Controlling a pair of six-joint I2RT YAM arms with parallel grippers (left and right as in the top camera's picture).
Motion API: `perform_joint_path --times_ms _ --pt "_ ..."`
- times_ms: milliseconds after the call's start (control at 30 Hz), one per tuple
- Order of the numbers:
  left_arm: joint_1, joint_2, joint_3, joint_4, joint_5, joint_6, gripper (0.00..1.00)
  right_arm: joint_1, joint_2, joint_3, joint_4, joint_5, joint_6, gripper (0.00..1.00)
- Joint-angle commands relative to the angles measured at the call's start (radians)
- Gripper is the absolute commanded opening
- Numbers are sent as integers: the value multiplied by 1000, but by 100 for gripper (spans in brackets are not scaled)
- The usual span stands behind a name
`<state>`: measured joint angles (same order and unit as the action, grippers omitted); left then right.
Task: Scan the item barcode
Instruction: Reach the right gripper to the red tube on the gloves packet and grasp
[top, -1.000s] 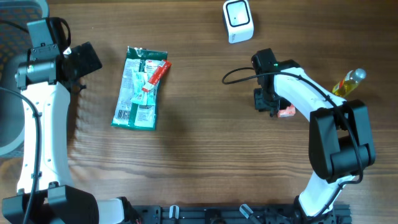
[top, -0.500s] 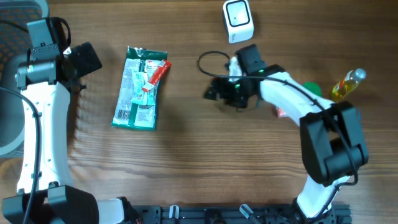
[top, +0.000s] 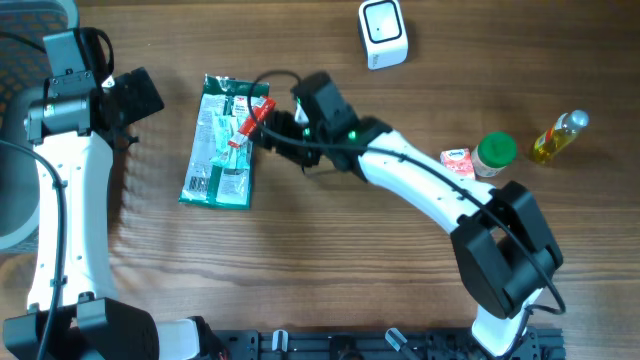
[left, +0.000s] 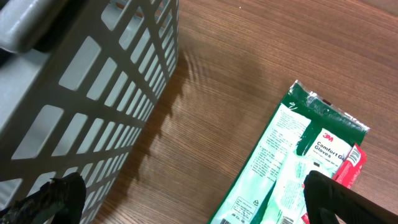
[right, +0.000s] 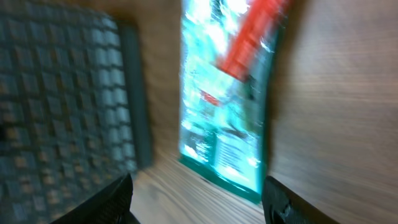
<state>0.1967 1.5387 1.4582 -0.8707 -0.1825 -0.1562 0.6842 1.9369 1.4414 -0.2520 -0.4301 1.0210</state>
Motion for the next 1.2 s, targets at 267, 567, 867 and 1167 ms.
perform_joint_path --times_ms 267,567,867,1167 --pt "8 -13 13 2 -9 -9 100 19 151 82 76 150 174 51" --pt "8 -13 13 2 -9 -9 100 26 314 82 248 145 277 55" --pt "8 -13 13 2 -9 -9 100 62 364 82 327 166 351 43" --pt "8 -13 13 2 -9 -9 100 63 364 82 316 214 347 18"
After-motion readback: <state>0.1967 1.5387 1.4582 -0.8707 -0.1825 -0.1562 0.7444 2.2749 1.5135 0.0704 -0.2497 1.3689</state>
